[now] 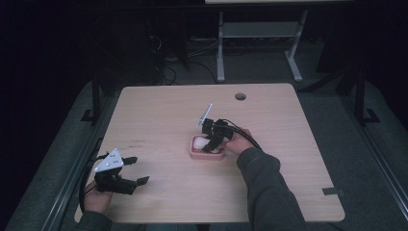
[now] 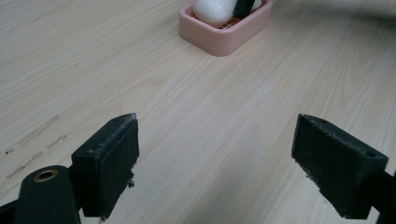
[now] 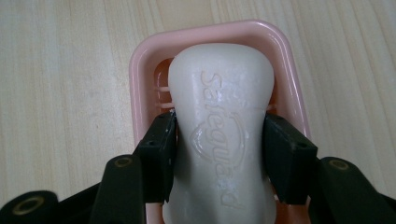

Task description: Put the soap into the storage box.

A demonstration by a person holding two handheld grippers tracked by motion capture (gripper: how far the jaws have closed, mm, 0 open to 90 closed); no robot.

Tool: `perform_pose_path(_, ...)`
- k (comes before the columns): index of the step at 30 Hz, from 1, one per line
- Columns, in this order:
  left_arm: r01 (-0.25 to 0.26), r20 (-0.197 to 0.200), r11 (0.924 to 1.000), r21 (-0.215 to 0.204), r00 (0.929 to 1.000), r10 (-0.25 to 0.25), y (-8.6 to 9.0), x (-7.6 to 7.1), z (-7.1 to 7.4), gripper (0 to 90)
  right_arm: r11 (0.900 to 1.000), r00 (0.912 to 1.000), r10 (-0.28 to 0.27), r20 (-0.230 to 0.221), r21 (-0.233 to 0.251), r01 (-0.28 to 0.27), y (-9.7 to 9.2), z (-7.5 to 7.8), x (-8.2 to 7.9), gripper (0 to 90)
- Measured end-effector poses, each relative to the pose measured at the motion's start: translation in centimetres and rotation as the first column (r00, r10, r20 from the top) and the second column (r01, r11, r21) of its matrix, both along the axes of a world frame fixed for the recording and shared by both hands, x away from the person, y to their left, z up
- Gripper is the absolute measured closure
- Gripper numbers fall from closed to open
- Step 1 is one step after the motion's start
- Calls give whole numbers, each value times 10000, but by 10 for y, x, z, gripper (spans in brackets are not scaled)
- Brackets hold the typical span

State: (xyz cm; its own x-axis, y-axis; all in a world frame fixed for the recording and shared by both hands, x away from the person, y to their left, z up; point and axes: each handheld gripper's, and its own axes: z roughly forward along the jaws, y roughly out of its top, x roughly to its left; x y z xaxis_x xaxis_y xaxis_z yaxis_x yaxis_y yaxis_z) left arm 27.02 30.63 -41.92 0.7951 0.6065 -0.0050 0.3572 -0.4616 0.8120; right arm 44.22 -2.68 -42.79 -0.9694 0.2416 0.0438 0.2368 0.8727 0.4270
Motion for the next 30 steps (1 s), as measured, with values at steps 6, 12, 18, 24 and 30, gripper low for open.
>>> perform_pose_path(6, -2, 0, 10000, -5, 10000, 2, 0, 0, 0, 148, 9997, 9999, -106, -39, 211, 106, -2, 1, 1, 462)
perform_pose_path(12, 13, -12, 10000, 15, 10000, -13, -1, 0, 0, 148, 9991, 9998, -200, 69, 386, 197, -4, 7, -1, 425)
perform_pose_path(18, 8, -14, 10000, 13, 10000, -8, 0, 0, 0, 148, 9979, 9993, -358, 67, 545, 354, -8, 10, -2, 409)
perform_pose_path(24, 38, -1, 10000, 57, 10000, -38, -1, 0, 0, 148, 9969, 9990, -424, 134, 671, 414, -12, 14, -4, 387)
perform_pose_path(30, 31, -19, 10000, 50, 10000, -30, -1, 0, 0, 148, 9956, 9983, -516, 273, 801, 492, -16, 19, -6, 378)
